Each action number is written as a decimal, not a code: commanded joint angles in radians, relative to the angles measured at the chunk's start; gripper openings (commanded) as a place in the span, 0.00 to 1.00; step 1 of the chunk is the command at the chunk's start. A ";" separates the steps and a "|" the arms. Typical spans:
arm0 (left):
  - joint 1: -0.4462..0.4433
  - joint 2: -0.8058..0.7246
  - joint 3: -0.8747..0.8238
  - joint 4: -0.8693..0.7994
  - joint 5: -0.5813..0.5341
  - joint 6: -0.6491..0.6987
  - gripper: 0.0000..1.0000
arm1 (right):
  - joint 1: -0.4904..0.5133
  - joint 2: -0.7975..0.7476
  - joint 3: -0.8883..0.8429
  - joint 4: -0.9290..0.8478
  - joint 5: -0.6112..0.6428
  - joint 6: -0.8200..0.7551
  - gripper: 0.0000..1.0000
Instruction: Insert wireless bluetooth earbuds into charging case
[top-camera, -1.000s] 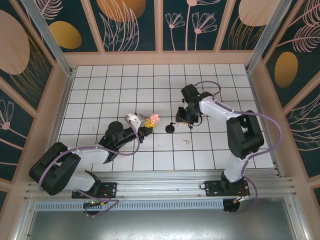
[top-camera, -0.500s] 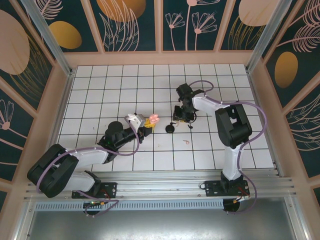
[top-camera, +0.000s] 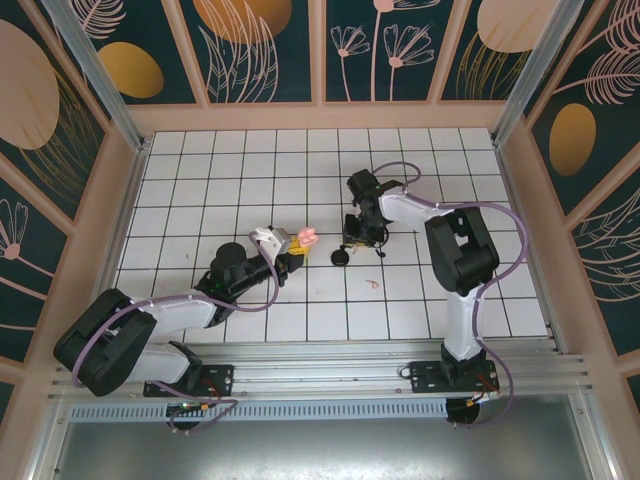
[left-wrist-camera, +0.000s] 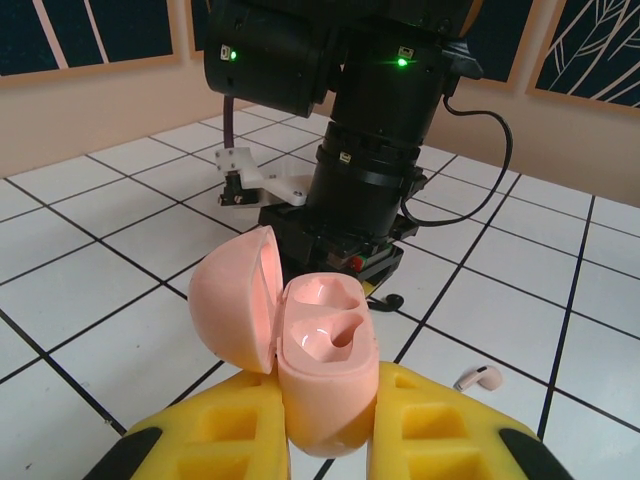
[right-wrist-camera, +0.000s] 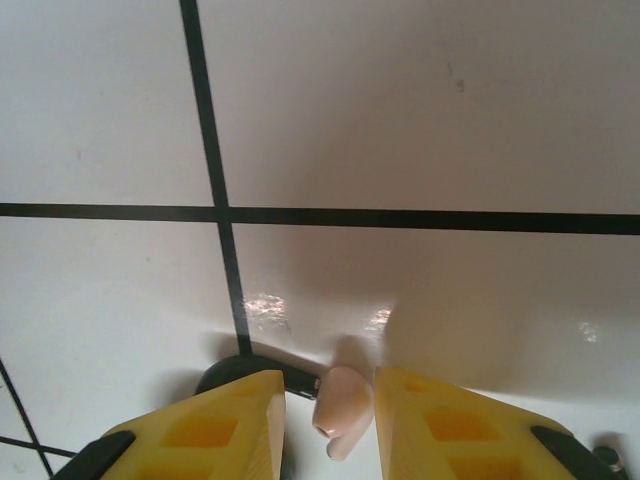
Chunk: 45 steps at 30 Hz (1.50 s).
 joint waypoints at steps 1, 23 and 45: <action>-0.003 -0.023 0.006 -0.003 -0.005 0.019 0.18 | 0.009 0.027 0.022 -0.042 0.039 0.001 0.30; -0.003 -0.036 0.005 -0.024 -0.014 0.027 0.18 | 0.028 0.008 -0.012 -0.084 0.133 0.019 0.27; -0.003 -0.012 0.011 -0.003 0.011 0.028 0.18 | 0.025 -0.042 -0.064 -0.048 0.154 0.027 0.22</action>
